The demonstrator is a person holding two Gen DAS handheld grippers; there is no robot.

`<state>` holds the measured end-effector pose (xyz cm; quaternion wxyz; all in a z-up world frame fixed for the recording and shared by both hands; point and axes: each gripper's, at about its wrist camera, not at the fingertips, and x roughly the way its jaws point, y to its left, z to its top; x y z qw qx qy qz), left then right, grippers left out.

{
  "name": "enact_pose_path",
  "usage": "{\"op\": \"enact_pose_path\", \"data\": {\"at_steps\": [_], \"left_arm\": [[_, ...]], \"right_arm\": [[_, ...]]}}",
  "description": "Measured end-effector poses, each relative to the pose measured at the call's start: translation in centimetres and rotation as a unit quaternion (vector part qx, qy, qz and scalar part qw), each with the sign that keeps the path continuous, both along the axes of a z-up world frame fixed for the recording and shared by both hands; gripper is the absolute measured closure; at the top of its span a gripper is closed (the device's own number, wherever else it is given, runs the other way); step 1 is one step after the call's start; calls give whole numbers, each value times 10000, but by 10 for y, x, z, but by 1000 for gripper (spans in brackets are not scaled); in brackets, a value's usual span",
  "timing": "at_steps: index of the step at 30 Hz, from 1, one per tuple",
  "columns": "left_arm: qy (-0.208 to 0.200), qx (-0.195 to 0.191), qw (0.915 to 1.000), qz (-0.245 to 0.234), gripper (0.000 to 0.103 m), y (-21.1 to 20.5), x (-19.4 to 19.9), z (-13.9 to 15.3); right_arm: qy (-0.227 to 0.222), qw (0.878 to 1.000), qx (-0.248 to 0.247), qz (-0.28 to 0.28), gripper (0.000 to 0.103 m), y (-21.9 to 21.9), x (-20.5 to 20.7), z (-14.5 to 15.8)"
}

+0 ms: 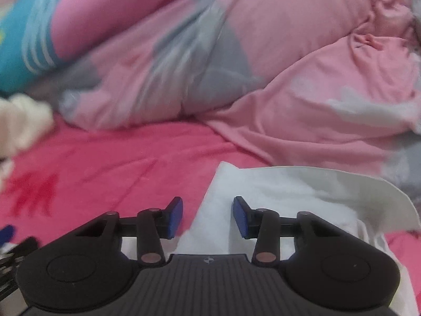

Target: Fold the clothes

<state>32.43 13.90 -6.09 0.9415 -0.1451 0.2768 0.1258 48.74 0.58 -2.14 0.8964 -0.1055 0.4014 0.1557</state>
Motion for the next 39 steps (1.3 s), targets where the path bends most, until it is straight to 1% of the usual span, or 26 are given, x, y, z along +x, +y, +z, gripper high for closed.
{"op": "enact_pose_path", "data": {"at_steps": [1,2,3,4,5,12,15,17,18,19,21,24,25,29,34,35,39], "left_arm": [[-5,-9,10000,2,37,0,0,0],[-10,-19,10000,4,37,0,0,0],[-10,-31,10000,14,37,1,0,0],[-10,-43,10000,24,37,1,0,0],[-10,-55,10000,34,37,2,0,0],[-4,-86,9999,63,37,3,-1,0],[-2,-87,9999,64,37,3,-1,0],[0,-86,9999,64,37,3,-1,0],[1,-86,9999,64,37,3,-1,0],[2,-85,9999,63,37,3,-1,0],[4,-84,9999,63,37,4,-1,0],[7,-82,9999,63,37,4,0,0],[8,-82,9999,63,37,4,0,0],[13,-73,10000,65,37,4,-1,0],[11,-59,10000,64,37,3,-1,-1],[16,-49,10000,63,37,3,-1,-1],[27,-39,10000,58,37,3,0,-1]], "right_arm": [[24,9999,-134,-6,74,4,3,-5],[32,9997,-259,-13,80,7,5,-8],[25,9993,-377,-21,88,8,7,-10],[-4,9991,-427,-40,99,9,8,-11],[-54,9991,-416,-68,100,9,8,-10],[-402,9983,-338,-264,100,10,9,-6],[-494,9985,-136,-168,98,10,13,-15],[-461,9988,33,-177,93,4,19,-20],[-461,9985,200,-222,88,-3,19,-17],[-476,9974,440,-302,81,-16,18,-9],[-505,9934,919,-463,73,-42,15,6],[-324,9846,1578,-680,73,-94,5,32],[-220,9825,1700,-735,72,-105,3,34],[310,9782,1848,-894,72,-127,2,17],[969,9684,2025,-1089,72,-154,1,-4],[1040,9655,2100,-1134,72,-156,3,-9],[1009,9574,2408,-1231,75,-156,12,-18]]}}
